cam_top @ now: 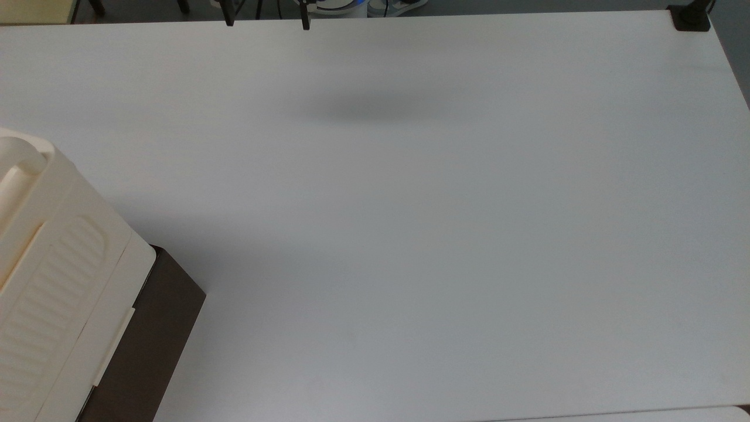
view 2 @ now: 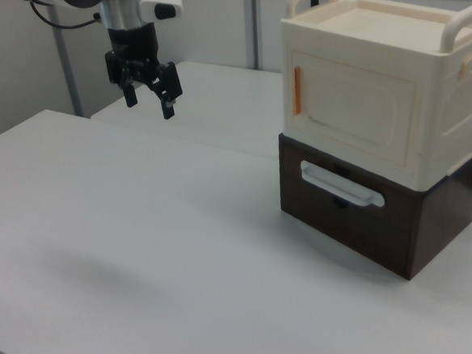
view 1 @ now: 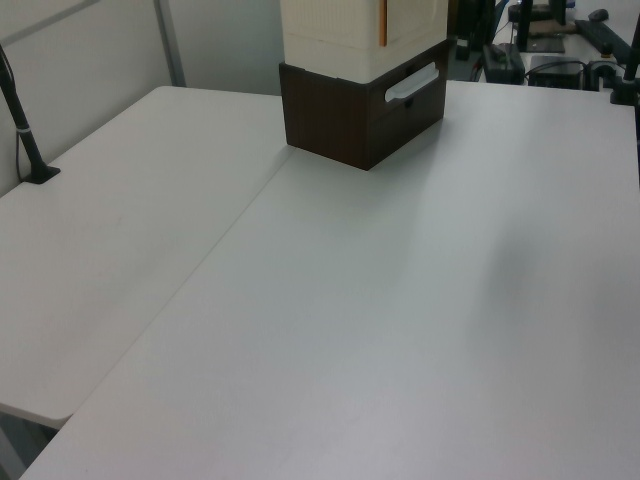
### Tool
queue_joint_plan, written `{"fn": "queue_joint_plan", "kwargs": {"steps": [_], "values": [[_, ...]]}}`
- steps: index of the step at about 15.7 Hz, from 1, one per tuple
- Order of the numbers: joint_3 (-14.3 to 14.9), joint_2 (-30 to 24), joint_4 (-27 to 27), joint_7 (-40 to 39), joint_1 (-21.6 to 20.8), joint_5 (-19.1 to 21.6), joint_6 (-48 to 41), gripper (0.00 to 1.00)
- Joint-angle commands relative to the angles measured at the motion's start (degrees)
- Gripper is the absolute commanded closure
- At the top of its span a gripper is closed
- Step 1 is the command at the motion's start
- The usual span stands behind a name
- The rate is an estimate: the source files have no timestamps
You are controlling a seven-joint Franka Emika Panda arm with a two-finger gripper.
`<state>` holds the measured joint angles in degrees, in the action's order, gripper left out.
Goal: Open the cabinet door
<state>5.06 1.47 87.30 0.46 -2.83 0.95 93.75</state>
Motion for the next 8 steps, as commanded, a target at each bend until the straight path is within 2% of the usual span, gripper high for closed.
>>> {"fn": "queue_joint_plan", "kwargs": {"steps": [1, 4, 8], "values": [[-1.0, 0.4, 0.9, -3.2, 1.2, -0.6, 1.8, 0.00], [-0.9, 0.5, 0.7, -7.7, 2.2, -1.3, 1.9, 0.00], [-0.9, 0.1, 0.7, -7.8, 4.4, -1.8, 6.2, 0.00]]}}
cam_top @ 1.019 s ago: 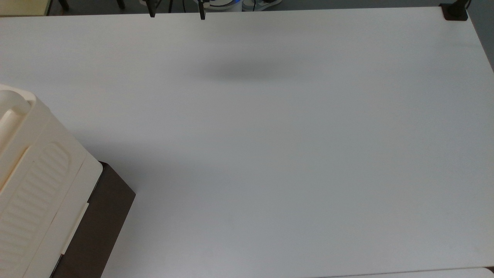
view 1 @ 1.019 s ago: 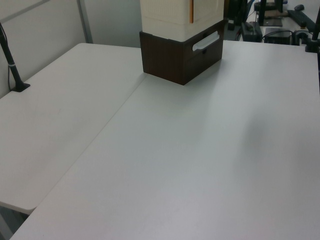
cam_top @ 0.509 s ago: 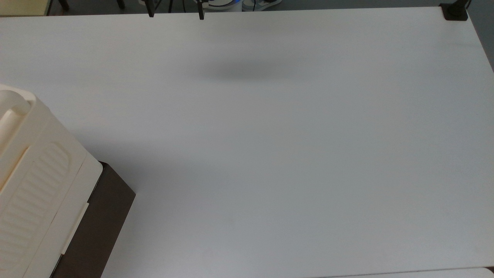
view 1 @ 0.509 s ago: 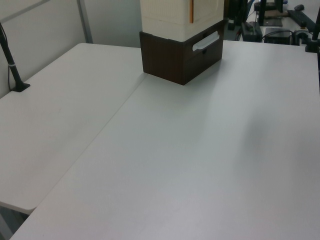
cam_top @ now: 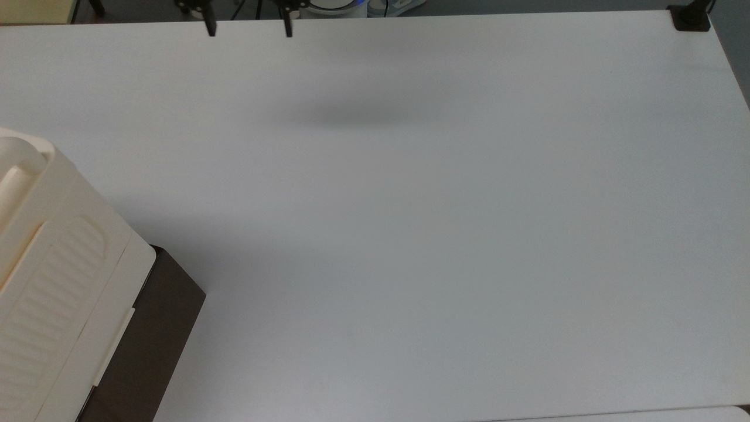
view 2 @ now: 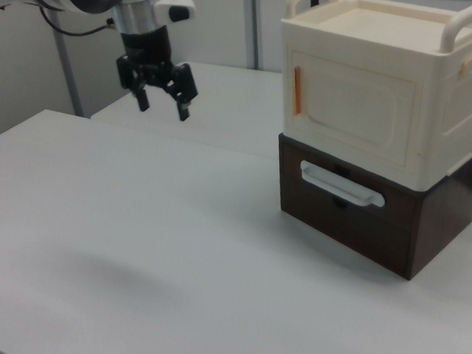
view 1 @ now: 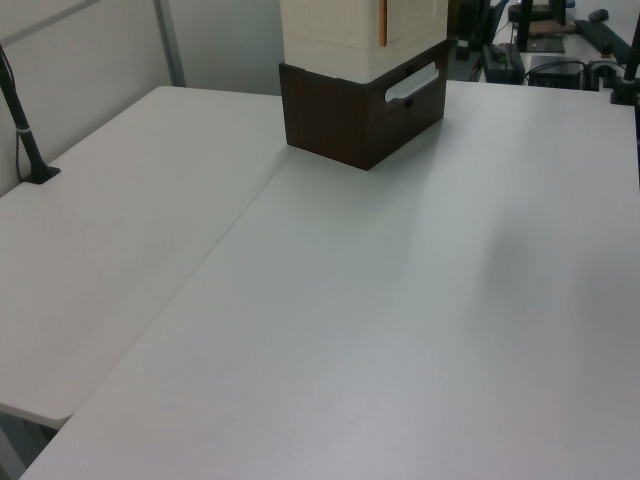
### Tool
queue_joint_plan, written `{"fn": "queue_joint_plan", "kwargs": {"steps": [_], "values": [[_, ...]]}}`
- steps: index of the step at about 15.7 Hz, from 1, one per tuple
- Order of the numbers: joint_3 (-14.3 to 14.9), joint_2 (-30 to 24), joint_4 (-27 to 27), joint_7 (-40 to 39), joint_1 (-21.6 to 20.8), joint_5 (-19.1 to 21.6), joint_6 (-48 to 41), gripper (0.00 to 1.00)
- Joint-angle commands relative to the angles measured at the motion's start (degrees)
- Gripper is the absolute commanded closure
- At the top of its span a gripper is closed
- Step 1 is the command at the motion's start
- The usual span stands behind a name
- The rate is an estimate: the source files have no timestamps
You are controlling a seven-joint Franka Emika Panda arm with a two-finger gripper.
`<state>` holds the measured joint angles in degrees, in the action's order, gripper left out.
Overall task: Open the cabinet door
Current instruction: 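Move the open gripper toward the orange handle on the cabinet door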
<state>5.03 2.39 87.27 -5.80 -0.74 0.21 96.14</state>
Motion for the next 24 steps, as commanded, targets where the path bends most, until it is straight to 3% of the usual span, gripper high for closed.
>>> {"fn": "queue_joint_plan", "kwargs": {"steps": [1, 3, 8, 9, 19, 24], "values": [[-0.9, -0.7, 0.7, -1.4, 2.9, -1.1, 5.4, 0.00], [-0.8, -0.8, 1.1, -1.0, 3.6, -1.1, 7.3, 0.00], [-0.5, -0.2, 1.2, -0.3, 4.9, -0.2, 15.1, 0.37], [-0.4, -0.2, 1.3, 0.4, 5.0, -0.1, 16.6, 0.40], [-0.1, 5.2, 0.5, 5.7, 7.4, -0.2, 33.7, 0.41], [0.0, 8.1, -2.3, 6.8, 8.4, -0.3, 36.4, 0.41]]}}
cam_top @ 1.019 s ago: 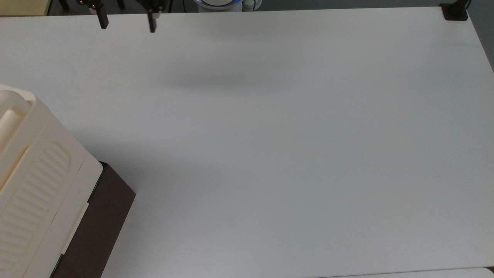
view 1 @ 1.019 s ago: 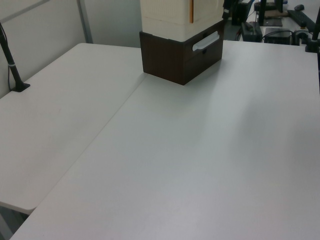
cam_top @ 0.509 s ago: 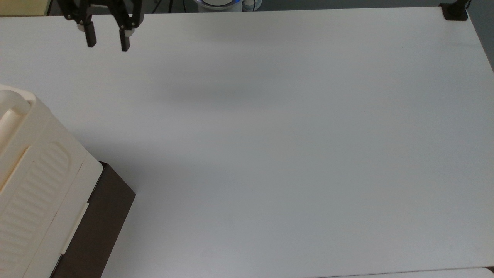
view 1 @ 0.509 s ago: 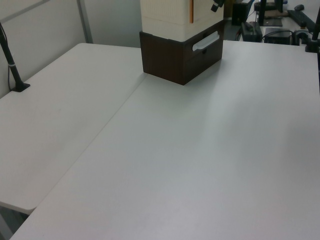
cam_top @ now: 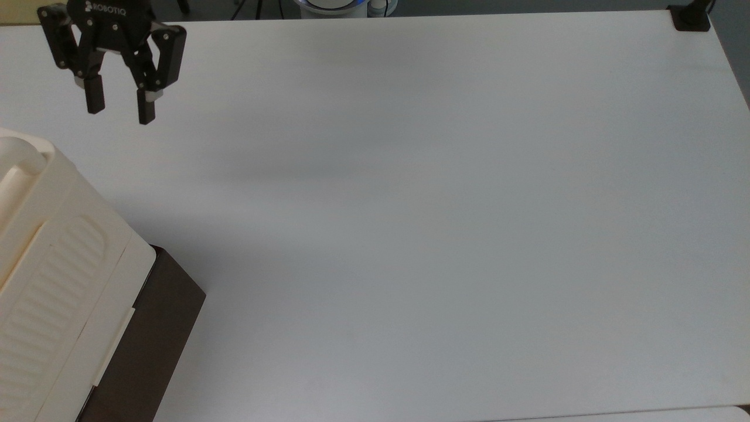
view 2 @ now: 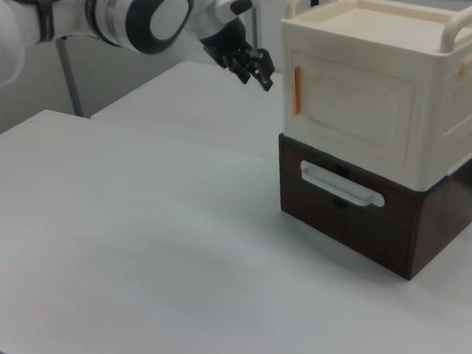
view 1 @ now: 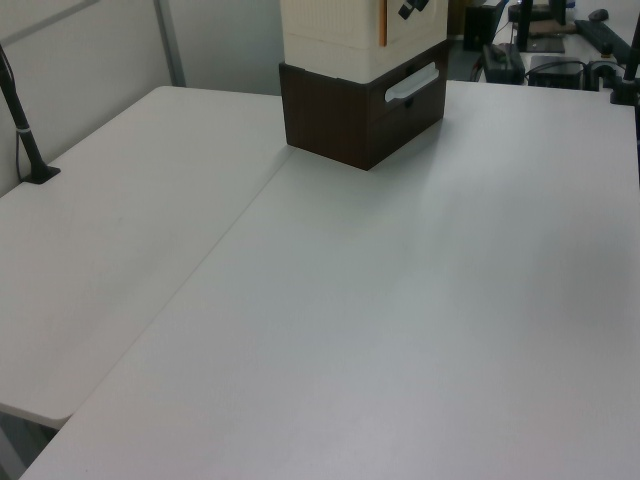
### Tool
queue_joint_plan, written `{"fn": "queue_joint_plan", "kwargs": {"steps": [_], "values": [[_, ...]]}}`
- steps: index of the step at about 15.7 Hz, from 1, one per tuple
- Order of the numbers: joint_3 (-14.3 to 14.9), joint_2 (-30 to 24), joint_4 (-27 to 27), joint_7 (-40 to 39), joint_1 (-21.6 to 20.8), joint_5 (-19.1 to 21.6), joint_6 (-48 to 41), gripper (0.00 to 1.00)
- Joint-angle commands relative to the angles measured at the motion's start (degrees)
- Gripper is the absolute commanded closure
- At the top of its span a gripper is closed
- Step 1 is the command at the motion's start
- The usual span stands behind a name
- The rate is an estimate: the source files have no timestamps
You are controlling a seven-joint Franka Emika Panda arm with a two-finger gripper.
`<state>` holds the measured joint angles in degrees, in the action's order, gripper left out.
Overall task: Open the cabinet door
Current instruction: 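Move the open gripper toward the orange handle on the cabinet door, then close the gripper on the orange door handle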
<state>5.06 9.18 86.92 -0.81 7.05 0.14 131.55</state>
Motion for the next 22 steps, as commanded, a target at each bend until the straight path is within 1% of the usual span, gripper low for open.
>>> {"fn": "queue_joint_plan", "kwargs": {"steps": [1, 4, 6, 8, 11, 12, 17, 20, 22], "values": [[0.0, 1.3, -1.9, 2.4, 0.7, -0.3, 1.7, 0.41], [0.1, 2.7, -1.9, 5.0, 0.7, -0.6, 6.9, 0.41], [0.4, 4.6, -4.3, 7.2, 0.8, -0.8, 9.3, 0.41], [0.4, 6.3, -6.3, 8.0, 1.0, -0.8, 9.4, 0.41], [0.6, 7.6, -7.3, 8.1, 1.0, -0.9, 9.6, 0.41], [1.2, 7.8, -7.9, 8.1, 1.0, -0.9, 10.0, 0.41], [1.5, 9.4, -8.1, 8.1, 1.0, -0.9, 13.3, 0.41], [1.6, 9.6, -8.1, 8.1, 0.9, -1.1, 13.6, 0.41], [1.5, 9.7, -8.1, 8.1, 0.9, -2.5, 13.6, 0.41]]}}
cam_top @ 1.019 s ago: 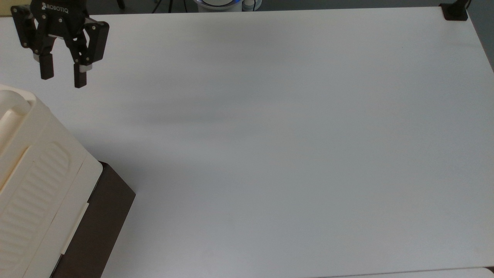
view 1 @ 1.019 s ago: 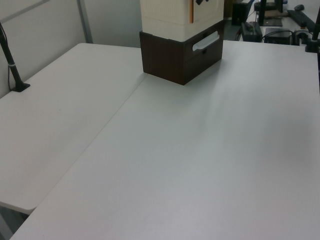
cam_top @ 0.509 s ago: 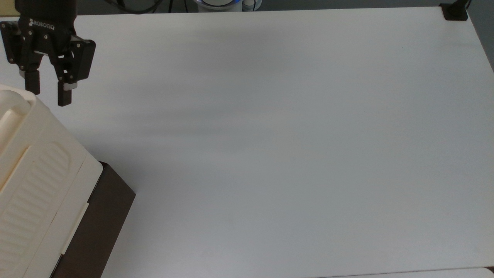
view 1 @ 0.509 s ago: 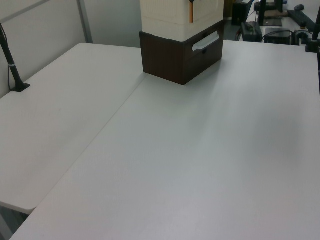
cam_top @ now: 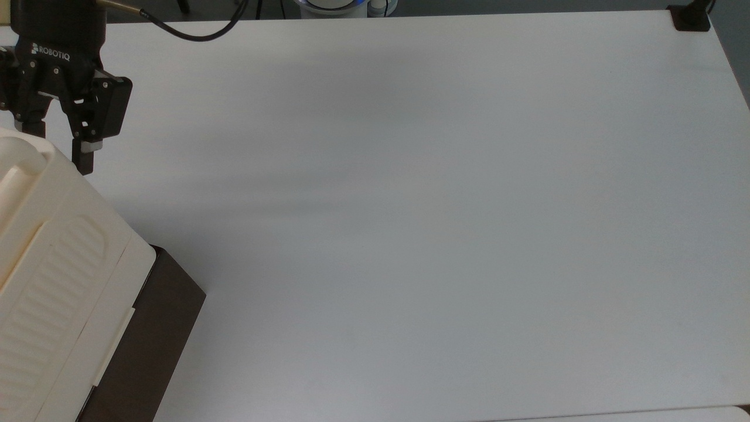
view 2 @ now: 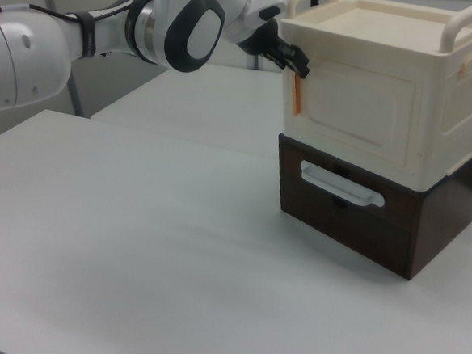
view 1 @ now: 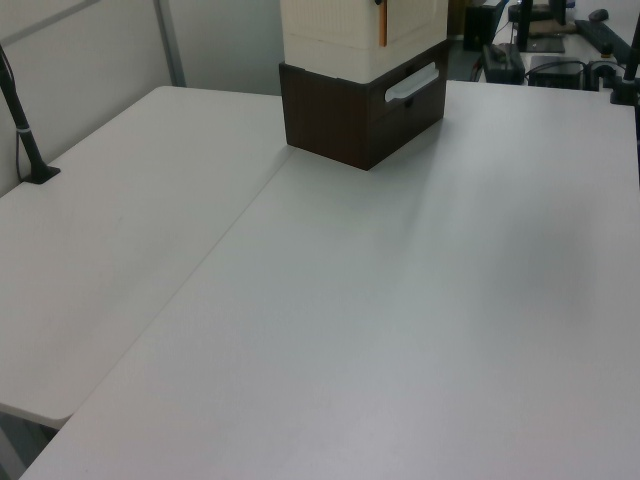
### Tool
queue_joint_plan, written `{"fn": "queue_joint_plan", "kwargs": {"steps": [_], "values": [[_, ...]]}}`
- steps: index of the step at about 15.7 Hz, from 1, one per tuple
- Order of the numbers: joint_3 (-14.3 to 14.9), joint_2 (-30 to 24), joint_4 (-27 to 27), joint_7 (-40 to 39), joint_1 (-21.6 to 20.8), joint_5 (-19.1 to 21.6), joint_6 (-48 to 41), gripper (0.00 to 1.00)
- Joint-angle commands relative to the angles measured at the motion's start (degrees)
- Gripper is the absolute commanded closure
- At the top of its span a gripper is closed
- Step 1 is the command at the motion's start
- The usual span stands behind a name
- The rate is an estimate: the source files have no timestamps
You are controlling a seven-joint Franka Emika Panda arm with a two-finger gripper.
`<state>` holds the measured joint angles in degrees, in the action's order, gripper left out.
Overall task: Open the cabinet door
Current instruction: 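Close the gripper on the orange door handle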
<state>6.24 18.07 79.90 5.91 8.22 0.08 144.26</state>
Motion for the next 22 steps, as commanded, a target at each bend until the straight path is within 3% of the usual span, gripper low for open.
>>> {"fn": "queue_joint_plan", "kwargs": {"steps": [1, 3, 7, 11, 18, 22], "values": [[0.3, 0.8, -1.1, 1.4, -0.2, -3.1, 0.9, 0.42], [0.3, 1.1, -1.0, 1.4, -0.3, -3.5, 0.9, 0.49], [0.3, 1.6, -0.9, 1.4, -0.4, -4.5, 0.9, 0.81], [0.3, 1.6, -0.6, 1.3, -0.4, -5.4, 0.9, 0.99], [0.3, 0.0, 1.5, 0.8, 0.5, -5.4, -0.6, 1.00], [-0.2, -2.7, 3.8, 0.8, 0.7, -5.3, -8.7, 1.00]]}}
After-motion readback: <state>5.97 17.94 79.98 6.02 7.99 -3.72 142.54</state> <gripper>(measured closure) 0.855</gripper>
